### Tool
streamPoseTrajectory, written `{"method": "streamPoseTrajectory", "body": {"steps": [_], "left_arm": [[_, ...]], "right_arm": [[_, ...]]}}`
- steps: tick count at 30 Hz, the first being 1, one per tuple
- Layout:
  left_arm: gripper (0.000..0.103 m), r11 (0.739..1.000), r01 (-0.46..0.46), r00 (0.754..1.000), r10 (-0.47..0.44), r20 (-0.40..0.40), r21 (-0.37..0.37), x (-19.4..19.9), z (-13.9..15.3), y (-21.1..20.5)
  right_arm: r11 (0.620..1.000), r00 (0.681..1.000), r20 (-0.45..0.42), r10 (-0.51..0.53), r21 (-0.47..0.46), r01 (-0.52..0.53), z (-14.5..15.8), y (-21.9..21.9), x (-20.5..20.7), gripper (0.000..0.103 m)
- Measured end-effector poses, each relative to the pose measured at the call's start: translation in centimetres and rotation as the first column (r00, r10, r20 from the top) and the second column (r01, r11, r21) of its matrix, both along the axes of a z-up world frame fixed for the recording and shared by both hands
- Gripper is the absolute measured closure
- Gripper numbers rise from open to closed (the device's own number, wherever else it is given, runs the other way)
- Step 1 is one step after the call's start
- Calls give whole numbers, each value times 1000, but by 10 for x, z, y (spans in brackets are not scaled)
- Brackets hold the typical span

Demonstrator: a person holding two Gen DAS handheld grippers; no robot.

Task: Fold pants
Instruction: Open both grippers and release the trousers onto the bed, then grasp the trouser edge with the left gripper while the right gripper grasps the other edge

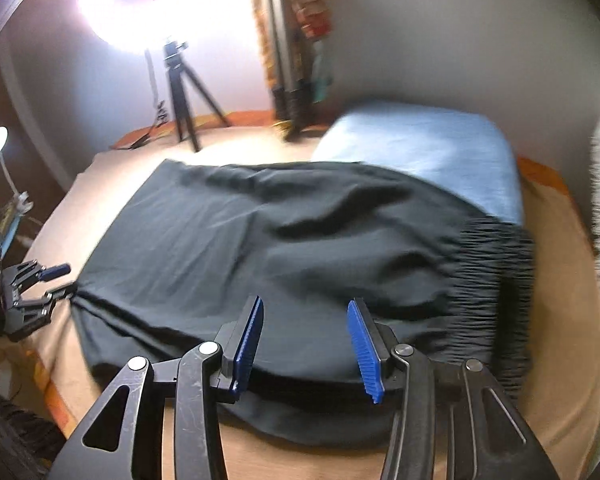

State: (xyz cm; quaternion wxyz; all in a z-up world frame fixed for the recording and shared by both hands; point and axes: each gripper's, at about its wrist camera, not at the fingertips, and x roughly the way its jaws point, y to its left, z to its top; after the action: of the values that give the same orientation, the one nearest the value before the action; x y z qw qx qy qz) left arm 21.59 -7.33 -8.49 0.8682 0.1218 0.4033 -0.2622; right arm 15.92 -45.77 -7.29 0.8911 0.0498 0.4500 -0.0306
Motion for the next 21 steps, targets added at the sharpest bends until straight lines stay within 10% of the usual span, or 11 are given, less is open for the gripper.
{"method": "streamPoseTrajectory", "body": {"steps": [12,21], "left_arm": [[70,961,-96,973,35,-230,-260,29,-10,-1],[70,949,-138,962,60,-266,-284,36,-21,-9]], "right_arm": [[990,994,14,112,82,-113,0,77,51,50],[962,992,22,126,242,-128,-1,116,98,49]]}}
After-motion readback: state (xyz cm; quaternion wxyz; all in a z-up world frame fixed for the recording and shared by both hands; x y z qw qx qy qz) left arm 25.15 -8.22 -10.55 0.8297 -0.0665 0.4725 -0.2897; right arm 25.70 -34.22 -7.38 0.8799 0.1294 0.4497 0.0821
